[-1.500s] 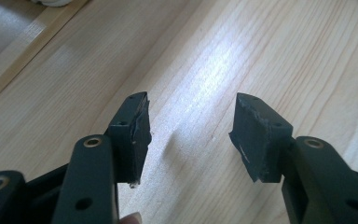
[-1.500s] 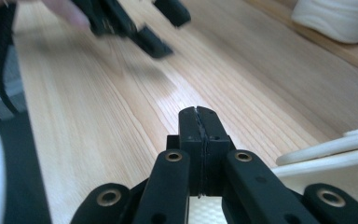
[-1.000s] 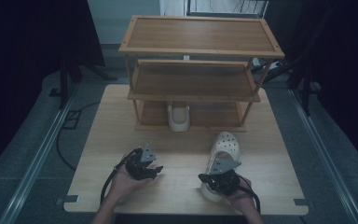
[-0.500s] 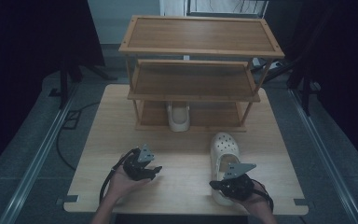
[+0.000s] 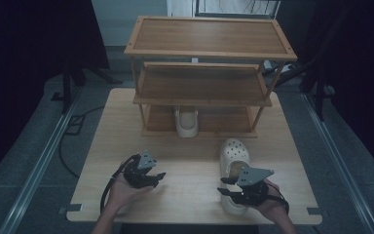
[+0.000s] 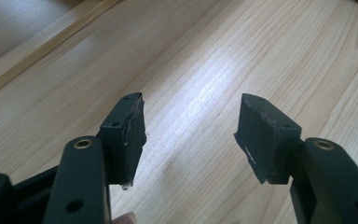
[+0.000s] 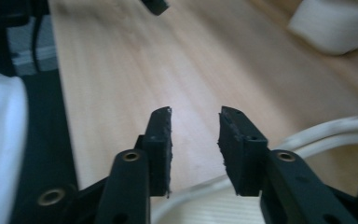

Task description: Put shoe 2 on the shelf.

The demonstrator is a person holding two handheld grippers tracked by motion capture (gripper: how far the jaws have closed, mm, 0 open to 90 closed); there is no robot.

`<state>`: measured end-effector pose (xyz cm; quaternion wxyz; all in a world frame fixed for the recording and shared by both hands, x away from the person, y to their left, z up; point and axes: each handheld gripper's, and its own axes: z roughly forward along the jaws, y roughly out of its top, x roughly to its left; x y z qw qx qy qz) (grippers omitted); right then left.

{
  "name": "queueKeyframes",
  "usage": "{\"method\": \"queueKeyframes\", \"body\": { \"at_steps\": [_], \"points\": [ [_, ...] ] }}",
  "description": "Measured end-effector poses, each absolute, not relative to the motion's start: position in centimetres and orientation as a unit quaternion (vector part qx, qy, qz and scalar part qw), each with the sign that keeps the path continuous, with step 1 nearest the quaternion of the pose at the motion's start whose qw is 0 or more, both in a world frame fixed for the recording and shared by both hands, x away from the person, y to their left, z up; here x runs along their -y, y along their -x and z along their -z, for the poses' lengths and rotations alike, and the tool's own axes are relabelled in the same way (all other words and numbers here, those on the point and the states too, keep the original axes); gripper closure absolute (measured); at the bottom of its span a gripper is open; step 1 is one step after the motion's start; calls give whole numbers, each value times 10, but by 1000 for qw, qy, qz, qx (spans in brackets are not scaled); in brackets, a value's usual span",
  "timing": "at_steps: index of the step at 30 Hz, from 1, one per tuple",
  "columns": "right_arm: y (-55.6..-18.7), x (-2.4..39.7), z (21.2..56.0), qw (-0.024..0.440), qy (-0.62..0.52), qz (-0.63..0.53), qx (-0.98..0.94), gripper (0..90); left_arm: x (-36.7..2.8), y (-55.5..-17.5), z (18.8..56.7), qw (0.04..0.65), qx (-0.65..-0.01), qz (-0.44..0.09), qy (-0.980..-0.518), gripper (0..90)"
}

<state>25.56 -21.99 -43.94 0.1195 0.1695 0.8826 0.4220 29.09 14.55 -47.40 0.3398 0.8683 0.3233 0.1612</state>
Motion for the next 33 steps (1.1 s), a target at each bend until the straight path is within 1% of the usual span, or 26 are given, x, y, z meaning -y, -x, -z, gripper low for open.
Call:
{"method": "queueKeyframes", "body": {
  "at_steps": [3,6,8,10,16,20,24,29,33],
  "points": [
    [-264,226,426,123,-158,-423,-884,589,-148,-291,472,347,-325,-160,-865,415],
    [-280,233,411,120,-185,-408,-886,587,-148,-290,471,349,-327,-160,-864,412],
    [-291,237,403,130,-193,-400,-886,564,-149,-290,471,350,-326,-159,-864,410],
    [-303,242,396,136,-202,-398,-885,558,-150,-288,469,354,-325,-159,-862,410],
    [-331,248,387,133,-207,-366,-898,543,-156,-287,463,369,-330,-162,-854,409],
    [-339,250,385,139,-202,-341,-908,524,-158,-287,462,371,-331,-159,-853,409],
    [-347,253,390,118,-201,-323,-917,517,-157,-287,463,370,-331,-157,-854,409],
    [-346,254,394,99,-189,-312,-926,514,-159,-287,462,372,-333,-157,-852,409],
    [-349,249,403,97,-184,-271,-940,515,-158,-287,462,369,-332,-155,-854,410]
  ]
}}
